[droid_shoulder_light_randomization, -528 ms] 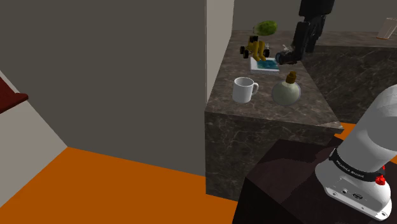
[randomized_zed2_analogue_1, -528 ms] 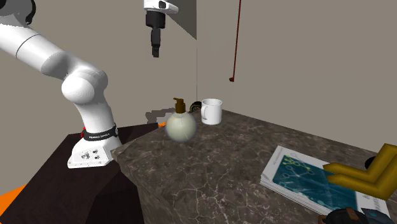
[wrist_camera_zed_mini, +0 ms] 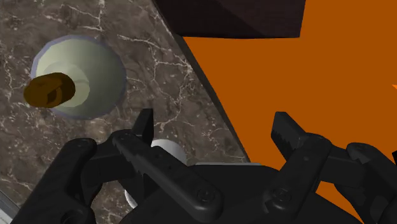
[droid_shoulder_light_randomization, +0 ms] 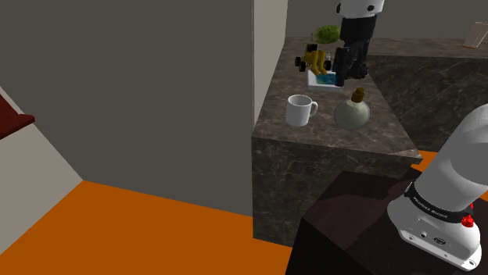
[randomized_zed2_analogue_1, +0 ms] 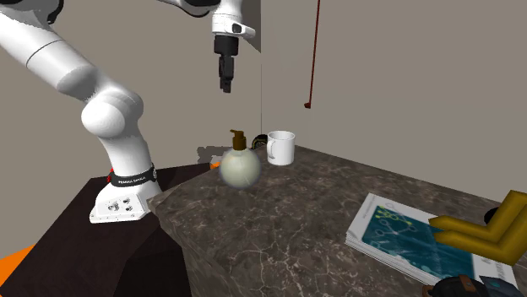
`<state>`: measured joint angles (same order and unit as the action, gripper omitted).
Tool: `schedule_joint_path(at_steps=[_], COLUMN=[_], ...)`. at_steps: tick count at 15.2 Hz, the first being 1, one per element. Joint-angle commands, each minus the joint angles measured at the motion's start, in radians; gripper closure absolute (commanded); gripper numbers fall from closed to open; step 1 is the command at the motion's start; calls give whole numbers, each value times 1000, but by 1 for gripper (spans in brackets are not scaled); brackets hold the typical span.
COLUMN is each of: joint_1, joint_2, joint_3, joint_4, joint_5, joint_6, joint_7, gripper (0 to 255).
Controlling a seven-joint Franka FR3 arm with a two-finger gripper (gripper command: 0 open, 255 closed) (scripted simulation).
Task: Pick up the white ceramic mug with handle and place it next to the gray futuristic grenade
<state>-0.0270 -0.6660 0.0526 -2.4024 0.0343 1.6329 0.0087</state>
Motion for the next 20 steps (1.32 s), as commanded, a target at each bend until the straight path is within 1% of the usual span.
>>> schedule_joint_path(at_steps=[1, 8, 16, 17, 20], joint_1=[-4, -17, -28, -28, -29], joint_2=[66, 302, 599, 615, 633], joint_3=[-2, -3, -5, -6, -6], joint_4=[-3, 32, 157, 166, 143], joint_5=[-5, -22, -46, -48, -49], joint_6=[77, 296, 489, 497, 538], joint_7=[-6, -15, -18, -17, -16], gripper=[0, 0, 0, 0, 0])
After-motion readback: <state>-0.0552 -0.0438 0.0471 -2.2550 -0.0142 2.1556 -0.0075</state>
